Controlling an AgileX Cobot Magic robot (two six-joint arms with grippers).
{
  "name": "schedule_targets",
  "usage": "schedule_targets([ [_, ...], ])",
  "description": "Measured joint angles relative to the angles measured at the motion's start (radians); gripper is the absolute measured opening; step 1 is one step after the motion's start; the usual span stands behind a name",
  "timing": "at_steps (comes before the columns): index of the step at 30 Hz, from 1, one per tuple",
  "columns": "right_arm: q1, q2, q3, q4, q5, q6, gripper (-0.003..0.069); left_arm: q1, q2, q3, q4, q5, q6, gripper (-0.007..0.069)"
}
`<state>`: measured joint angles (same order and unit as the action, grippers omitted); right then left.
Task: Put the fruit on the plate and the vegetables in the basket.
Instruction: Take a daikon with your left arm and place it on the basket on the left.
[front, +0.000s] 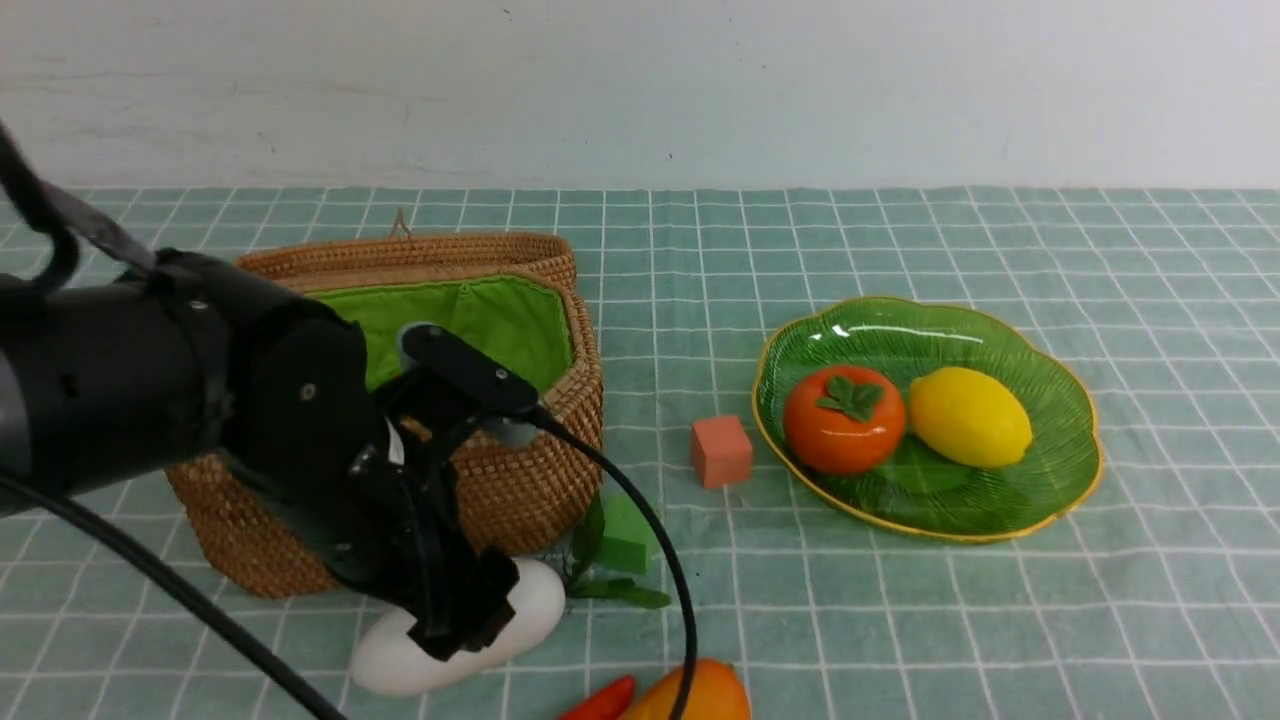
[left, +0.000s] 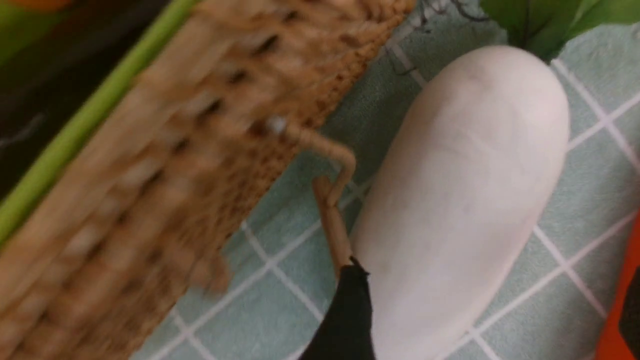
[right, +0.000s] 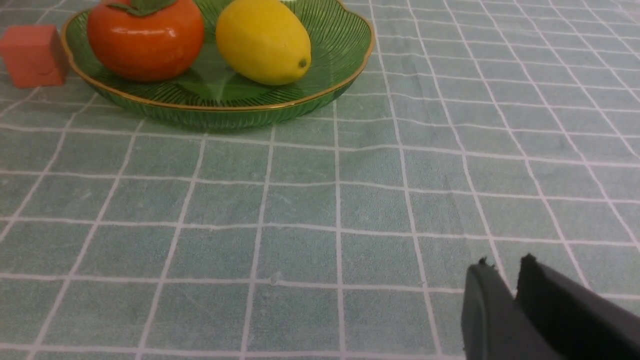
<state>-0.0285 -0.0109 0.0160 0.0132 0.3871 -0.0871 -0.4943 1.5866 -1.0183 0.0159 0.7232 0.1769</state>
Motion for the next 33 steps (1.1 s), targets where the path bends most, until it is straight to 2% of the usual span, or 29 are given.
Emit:
schedule_targets([
  [5,0.0,0.0,0.0,0.0,0.0,0.0,0.0111,0.0,0.047,-0.003,-0.044,-0.037,0.073,0.064],
  [11,0.0,0.0,0.0,0.0,0.0,0.0,0.0119,0.0,0.075,-0.007,-0.121,-0.082,0.151,0.0569],
  [20,0.0,0.0,0.0,0.0,0.0,0.0,0.0129,-0.001,0.176,-0.008,-0.119,-0.128,0.163,0.0587],
  [24,0.0,0.0,0.0,0.0,0.0,0.0,0.0135,-0.001,0.187,-0.008,-0.115,-0.123,0.165,0.0549],
  [26,0.0,0.0,0.0,0.0,0.0,0.0,0.0137,-0.001,0.176,-0.008,-0.111,-0.12,0.165,0.0524],
  [33,0.0,0.0,0.0,0.0,0.0,0.0,0.0146,-0.001,0.01,-0.008,-0.094,-0.047,0.194,0.0525],
])
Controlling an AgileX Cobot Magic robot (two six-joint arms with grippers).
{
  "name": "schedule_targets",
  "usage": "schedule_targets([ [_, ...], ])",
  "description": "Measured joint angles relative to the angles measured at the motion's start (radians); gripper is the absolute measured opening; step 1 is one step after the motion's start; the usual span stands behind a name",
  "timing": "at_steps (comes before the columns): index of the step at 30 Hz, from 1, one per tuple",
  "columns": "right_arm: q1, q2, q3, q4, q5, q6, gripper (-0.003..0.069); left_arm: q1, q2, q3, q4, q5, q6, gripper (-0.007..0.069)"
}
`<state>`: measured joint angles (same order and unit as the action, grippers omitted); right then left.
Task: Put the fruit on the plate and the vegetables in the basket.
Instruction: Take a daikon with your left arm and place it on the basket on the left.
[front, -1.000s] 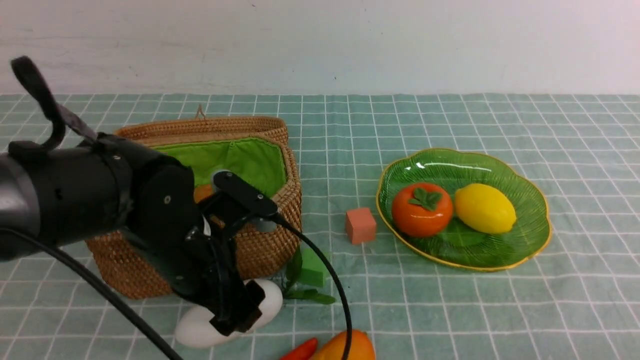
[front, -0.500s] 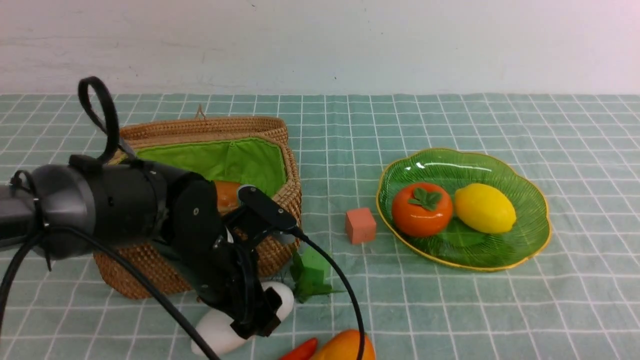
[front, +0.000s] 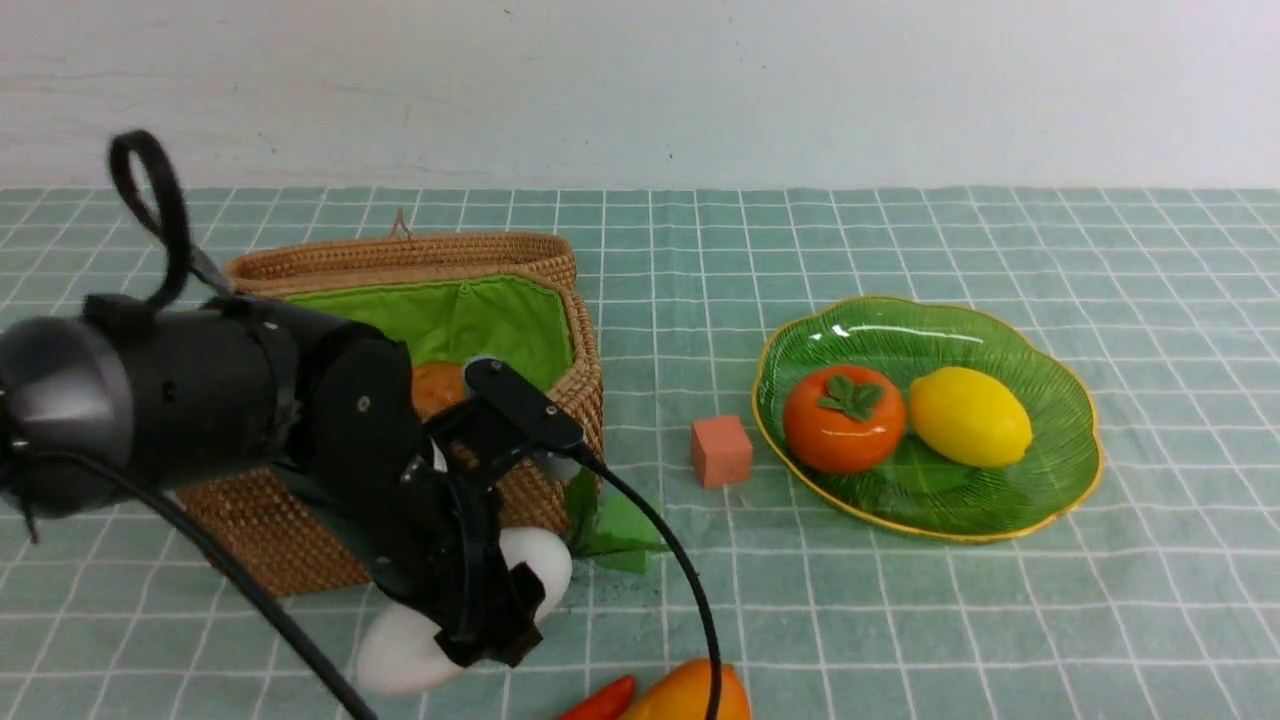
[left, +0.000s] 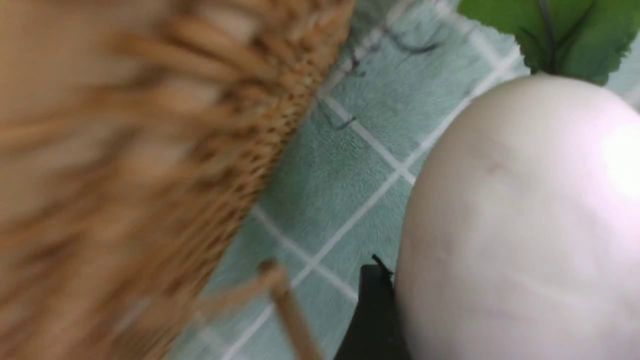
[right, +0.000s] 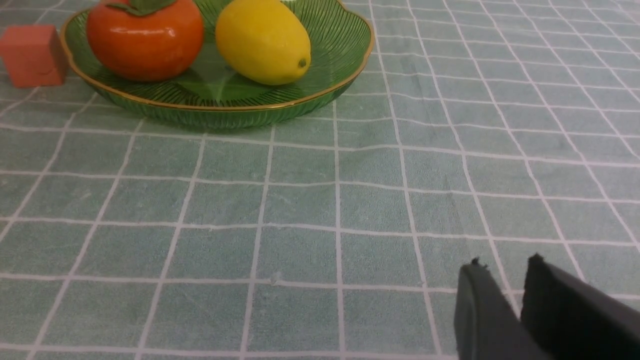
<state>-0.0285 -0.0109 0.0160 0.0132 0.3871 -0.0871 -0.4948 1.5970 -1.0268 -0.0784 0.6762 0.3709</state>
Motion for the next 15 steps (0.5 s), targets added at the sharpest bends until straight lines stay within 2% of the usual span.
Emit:
schedule_targets([
  [5,0.0,0.0,0.0,0.0,0.0,0.0,0.0151,0.0,-0.185,-0.019,0.065,0.015,0.063,0.0525],
  [9,0.0,0.0,0.0,0.0,0.0,0.0,0.0155,0.014,-0.301,-0.052,0.248,-0.103,0.055,0.0525],
  [13,0.0,0.0,0.0,0.0,0.0,0.0,0.0158,0.111,-0.295,-0.059,0.458,-0.312,-0.082,0.0525],
  [15,0.0,0.0,0.0,0.0,0.0,0.0,0.0158,0.155,-0.25,-0.059,0.507,-0.356,-0.166,0.0525],
])
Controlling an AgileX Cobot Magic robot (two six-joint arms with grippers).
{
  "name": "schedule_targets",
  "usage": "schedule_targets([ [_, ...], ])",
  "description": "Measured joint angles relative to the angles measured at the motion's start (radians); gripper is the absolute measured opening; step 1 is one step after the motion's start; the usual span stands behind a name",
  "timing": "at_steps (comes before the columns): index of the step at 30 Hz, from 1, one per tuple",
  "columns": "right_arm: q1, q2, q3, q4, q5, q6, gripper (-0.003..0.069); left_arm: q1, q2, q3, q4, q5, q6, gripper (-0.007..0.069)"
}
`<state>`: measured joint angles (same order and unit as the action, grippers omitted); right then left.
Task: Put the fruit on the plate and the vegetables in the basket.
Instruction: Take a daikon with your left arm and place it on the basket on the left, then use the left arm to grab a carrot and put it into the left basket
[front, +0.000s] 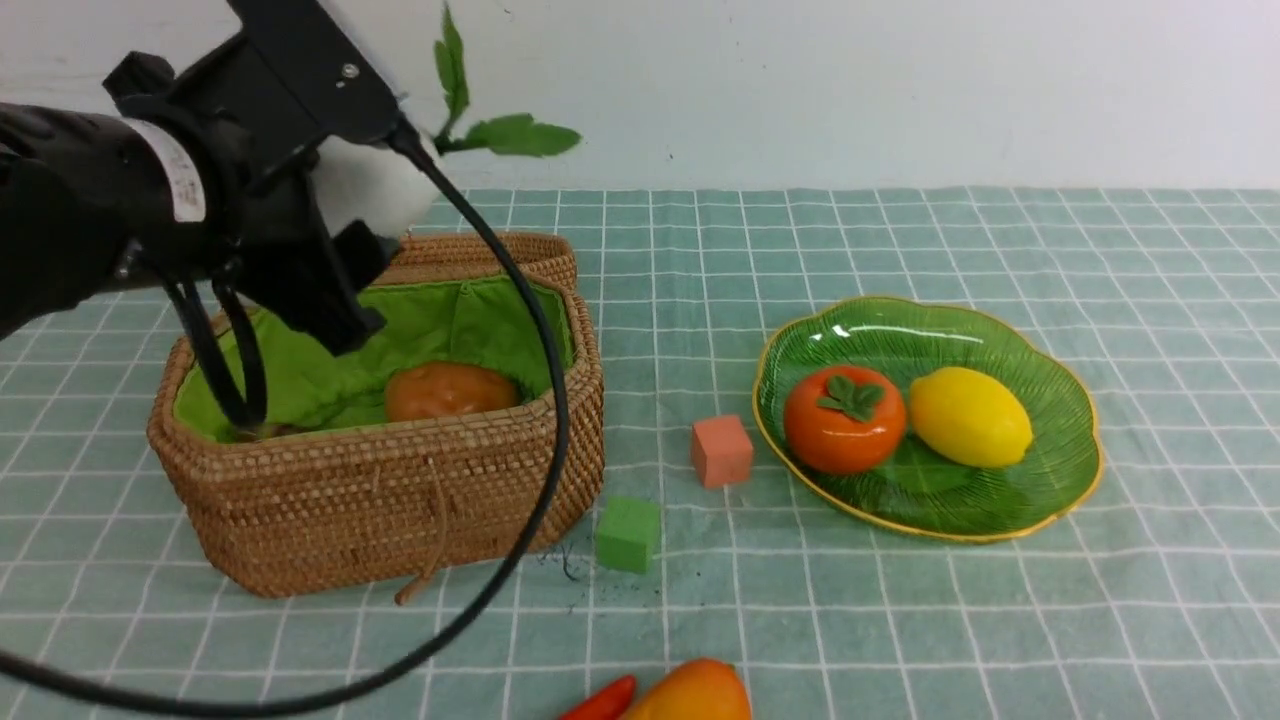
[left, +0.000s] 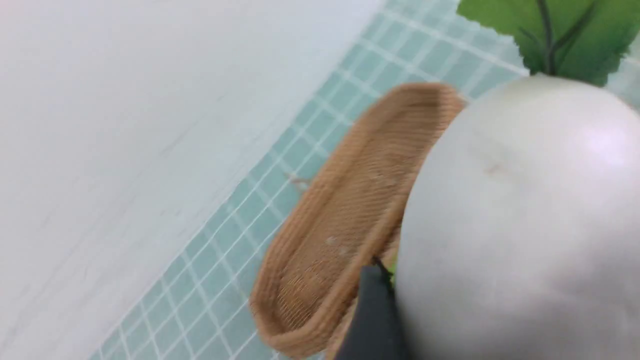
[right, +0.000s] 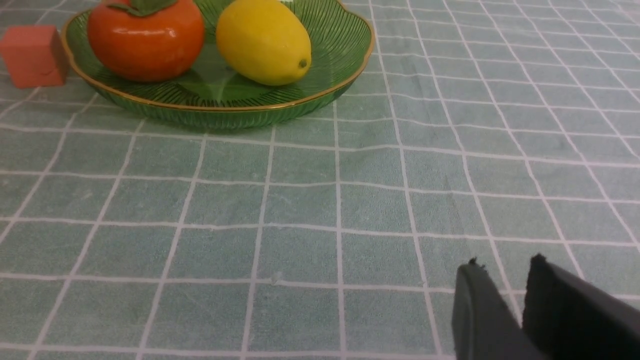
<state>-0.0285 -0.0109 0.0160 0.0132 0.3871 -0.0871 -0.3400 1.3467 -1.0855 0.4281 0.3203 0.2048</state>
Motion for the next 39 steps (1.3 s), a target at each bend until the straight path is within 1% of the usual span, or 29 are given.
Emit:
schedule_targets([
  [2,0.0,0.0,0.0,0.0,0.0,0.0,0.0158,0.028,0.06,0.0,0.036,-0.006,-0.061,0.0525],
  [3,0.0,0.0,0.0,0.0,0.0,0.0,0.0158,0.028,0.06,0.0,0.036,-0.005,-0.072,0.0525],
  [5,0.0,0.0,0.0,0.0,0.0,0.0,0.0158,0.038,0.142,0.0,0.068,0.009,-0.108,0.0525],
  [10,0.0,0.0,0.0,0.0,0.0,0.0,0.016,0.039,0.221,0.0,0.082,0.001,-0.145,0.0526],
  [11,0.0,0.0,0.0,0.0,0.0,0.0,0.0161,0.039,0.225,0.0,0.084,-0.005,-0.162,0.0542],
  [12,0.0,0.0,0.0,0.0,0.0,0.0,0.0161,0.039,0.226,0.0,0.084,-0.009,-0.182,0.0576],
  [14,0.0,0.0,0.0,0.0,0.0,0.0,0.0161,0.039,0.226,0.0,0.084,-0.012,-0.193,0.0605],
  [15,0.0,0.0,0.0,0.0,0.0,0.0,0.0161,0.039,0.225,0.0,0.084,-0.015,-0.205,0.0643],
  [17,0.0,0.0,0.0,0.0,0.0,0.0,0.0161,0.039,0.219,0.0,0.084,-0.015,-0.217,0.0664],
  [21,0.0,0.0,0.0,0.0,0.0,0.0,0.0161,0.039,0.19,0.0,0.076,0.014,-0.224,0.0666],
  [23,0.0,0.0,0.0,0.0,0.0,0.0,0.0161,0.039,0.169,0.0,0.047,0.064,-0.226,0.0657],
  [24,0.0,0.0,0.0,0.0,0.0,0.0,0.0161,0.034,0.15,0.0,0.008,0.112,-0.227,0.065],
  [25,0.0,0.0,0.0,0.0,0.0,0.0,0.0161,0.033,0.147,0.0,0.001,0.12,-0.227,0.0648],
  [27,0.0,0.0,0.0,0.0,0.0,0.0,0.0161,0.015,0.115,0.0,-0.069,0.212,-0.227,0.0633],
  [28,0.0,0.0,0.0,0.0,0.0,0.0,0.0161,-0.026,0.08,0.0,-0.154,0.343,-0.213,0.0618],
  [30,0.0,0.0,0.0,0.0,0.0,0.0,0.0162,-0.08,0.057,0.0,-0.235,0.462,-0.186,0.0605],
  [32,0.0,0.0,0.0,0.0,0.0,0.0,0.0163,-0.115,0.048,0.0,-0.279,0.523,-0.163,0.06],
  [33,0.0,0.0,0.0,0.0,0.0,0.0,0.0165,-0.16,0.042,0.0,-0.333,0.585,-0.134,0.0594],
  [34,0.0,0.0,0.0,0.0,0.0,0.0,0.0165,-0.198,0.042,0.001,-0.365,0.621,-0.118,0.0591],
  [36,0.0,0.0,0.0,0.0,0.0,0.0,0.0169,-0.272,0.048,0.018,-0.402,0.639,-0.105,0.0591],
  [37,0.0,0.0,0.0,0.0,0.0,0.0,0.0169,-0.279,0.05,0.02,-0.404,0.639,-0.103,0.0591],
  [38,0.0,0.0,0.0,0.0,0.0,0.0,0.0171,-0.337,0.071,0.041,-0.411,0.628,-0.101,0.0589],
  [39,0.0,0.0,0.0,0.0,0.0,0.0,0.0171,-0.337,0.071,0.041,-0.411,0.628,-0.101,0.0589],
])
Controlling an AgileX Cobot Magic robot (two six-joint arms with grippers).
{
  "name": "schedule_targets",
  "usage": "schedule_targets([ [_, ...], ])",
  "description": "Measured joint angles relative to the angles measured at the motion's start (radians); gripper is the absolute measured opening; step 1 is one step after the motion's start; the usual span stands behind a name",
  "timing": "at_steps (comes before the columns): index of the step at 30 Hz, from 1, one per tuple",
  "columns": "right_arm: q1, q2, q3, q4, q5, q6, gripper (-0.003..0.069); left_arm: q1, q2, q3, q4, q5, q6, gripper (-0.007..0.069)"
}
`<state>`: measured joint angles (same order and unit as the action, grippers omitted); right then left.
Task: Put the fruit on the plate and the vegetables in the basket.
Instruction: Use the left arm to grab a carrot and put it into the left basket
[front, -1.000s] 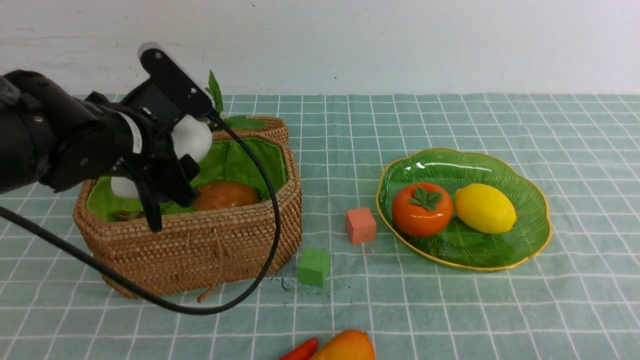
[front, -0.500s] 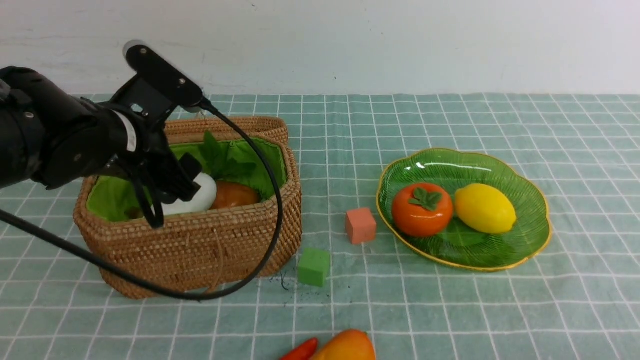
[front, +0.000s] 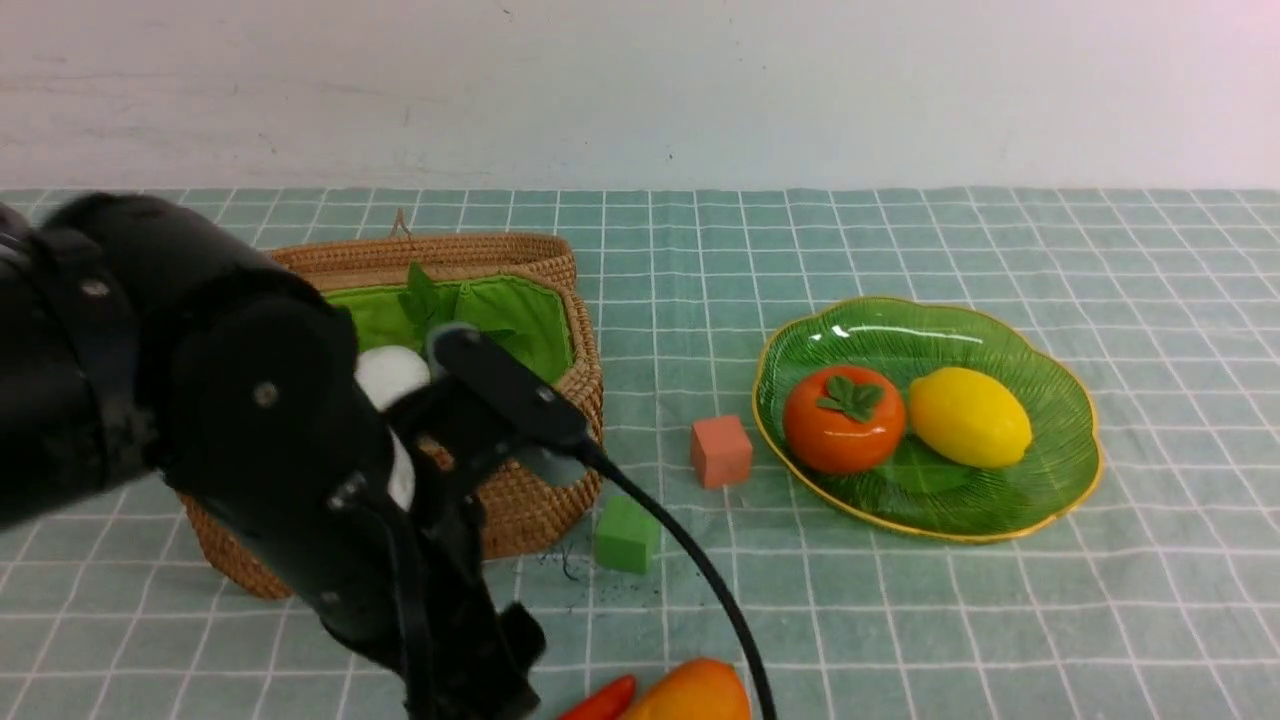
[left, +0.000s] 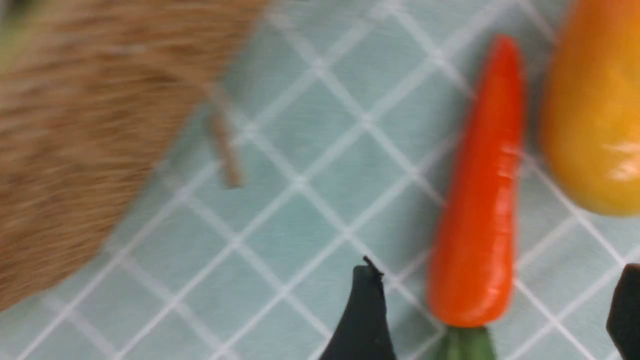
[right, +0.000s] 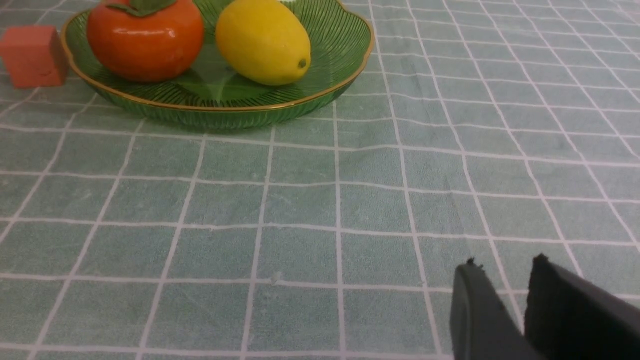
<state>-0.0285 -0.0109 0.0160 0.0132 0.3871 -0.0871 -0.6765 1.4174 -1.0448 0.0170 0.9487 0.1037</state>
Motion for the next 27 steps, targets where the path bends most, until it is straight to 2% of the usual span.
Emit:
schedule_targets([
  [3,0.0,0.0,0.0,0.0,0.0,0.0,0.0174,-0.038,0.061,0.02,0.015,-0.018,-0.005,0.0588],
  [11,0.0,0.0,0.0,0.0,0.0,0.0,0.0188,-0.039,0.21,0.061,0.025,-0.03,-0.028,0.0588],
  [16,0.0,0.0,0.0,0.0,0.0,0.0,0.0197,-0.039,0.301,0.115,0.01,-0.092,-0.01,0.0579],
  [19,0.0,0.0,0.0,0.0,0.0,0.0,0.0202,-0.039,0.321,0.119,0.006,-0.104,0.013,0.0541],
  [21,0.0,0.0,0.0,0.0,0.0,0.0,0.0205,-0.039,0.321,0.118,0.011,-0.101,0.037,0.0483],
  [23,0.0,0.0,0.0,0.0,0.0,0.0,0.021,-0.039,0.318,0.114,0.037,-0.073,0.078,0.0361],
  [26,0.0,0.0,0.0,0.0,0.0,0.0,0.0213,-0.03,0.291,0.106,0.094,-0.026,0.108,0.0367],
  [27,0.0,0.0,0.0,0.0,0.0,0.0,0.0216,-0.007,0.234,0.089,0.159,0.019,0.135,0.0368],
])
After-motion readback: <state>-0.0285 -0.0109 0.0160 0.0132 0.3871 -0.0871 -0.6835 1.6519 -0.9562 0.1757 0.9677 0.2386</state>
